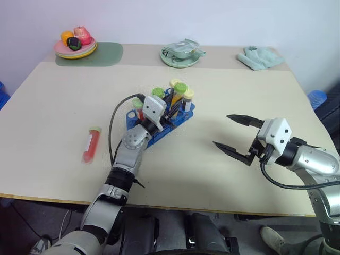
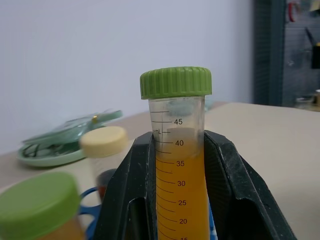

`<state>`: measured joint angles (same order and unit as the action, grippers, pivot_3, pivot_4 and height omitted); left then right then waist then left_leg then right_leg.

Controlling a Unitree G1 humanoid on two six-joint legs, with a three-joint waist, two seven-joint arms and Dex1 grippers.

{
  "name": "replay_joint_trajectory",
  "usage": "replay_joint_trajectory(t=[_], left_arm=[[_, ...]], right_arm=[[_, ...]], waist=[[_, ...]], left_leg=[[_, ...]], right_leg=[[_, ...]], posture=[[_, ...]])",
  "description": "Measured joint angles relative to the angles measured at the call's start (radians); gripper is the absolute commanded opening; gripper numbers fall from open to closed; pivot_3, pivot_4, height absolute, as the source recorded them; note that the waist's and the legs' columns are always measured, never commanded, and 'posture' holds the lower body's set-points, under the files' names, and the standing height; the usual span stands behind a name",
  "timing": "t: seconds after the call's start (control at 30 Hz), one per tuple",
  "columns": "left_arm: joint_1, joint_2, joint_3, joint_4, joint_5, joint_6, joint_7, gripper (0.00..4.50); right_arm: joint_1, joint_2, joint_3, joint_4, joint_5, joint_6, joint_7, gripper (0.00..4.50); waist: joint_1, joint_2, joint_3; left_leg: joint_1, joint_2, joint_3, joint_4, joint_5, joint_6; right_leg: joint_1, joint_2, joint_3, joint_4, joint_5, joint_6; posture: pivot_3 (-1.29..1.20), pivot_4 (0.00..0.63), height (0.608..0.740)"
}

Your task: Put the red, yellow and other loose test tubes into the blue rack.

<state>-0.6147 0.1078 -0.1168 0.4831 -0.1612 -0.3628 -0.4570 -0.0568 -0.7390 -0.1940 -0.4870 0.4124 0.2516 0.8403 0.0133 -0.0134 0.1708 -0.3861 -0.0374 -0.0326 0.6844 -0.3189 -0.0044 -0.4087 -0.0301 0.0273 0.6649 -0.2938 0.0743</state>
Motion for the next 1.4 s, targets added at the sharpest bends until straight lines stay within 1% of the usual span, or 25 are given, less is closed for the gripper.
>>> replay_joint_trajectory(t=[0.13,0.67,0.87,1.07,1.4], left_arm=[[0.001,0.000,0.024,0.010,-0.003,0.000,-0.024,0.76],[0.014,-0.035,0.032,-0.005,-0.020,0.024,-0.130,0.76],[0.007,-0.034,0.037,0.009,-0.022,0.022,-0.132,0.76],[0.011,-0.028,0.043,0.017,-0.022,0.019,-0.132,0.76],[0.026,-0.019,0.051,0.010,-0.021,0.006,-0.127,0.76]], right_arm=[[-0.002,0.000,0.000,0.000,0.003,0.006,-0.011,4.23],[-0.008,0.000,0.000,-0.030,0.005,0.037,-0.040,4.23],[0.011,0.000,-0.009,-0.033,0.005,0.037,-0.044,4.23],[0.017,0.000,-0.013,-0.041,0.005,0.036,-0.046,4.23],[0.019,0.000,-0.013,-0.041,0.005,0.027,-0.042,4.23]], waist=[[0.000,0.000,0.000],[0.001,0.000,-0.001],[0.001,0.000,-0.001],[0.000,0.000,-0.001],[-0.001,0.000,-0.001]], left_leg=[[0.002,0.000,0.000,0.000,0.000,0.000],[0.003,0.000,0.000,0.000,0.000,0.001],[0.004,0.000,0.000,0.000,0.000,0.001],[0.012,0.000,0.000,0.000,0.000,0.001],[0.013,0.000,0.000,0.000,0.000,0.001]], right_leg=[[0.002,0.000,0.000,0.000,0.000,0.000],[0.003,0.000,0.000,0.000,0.000,0.000],[0.004,0.000,0.000,0.000,0.000,0.000],[0.012,0.000,0.000,0.000,0.000,0.000],[0.013,0.000,0.000,0.000,0.000,0.000]], posture=[[0.00,0.150,0.740],[0.00,0.150,0.740],[0.00,0.150,0.740],[0.00,0.150,0.740],[0.00,0.150,0.740]])
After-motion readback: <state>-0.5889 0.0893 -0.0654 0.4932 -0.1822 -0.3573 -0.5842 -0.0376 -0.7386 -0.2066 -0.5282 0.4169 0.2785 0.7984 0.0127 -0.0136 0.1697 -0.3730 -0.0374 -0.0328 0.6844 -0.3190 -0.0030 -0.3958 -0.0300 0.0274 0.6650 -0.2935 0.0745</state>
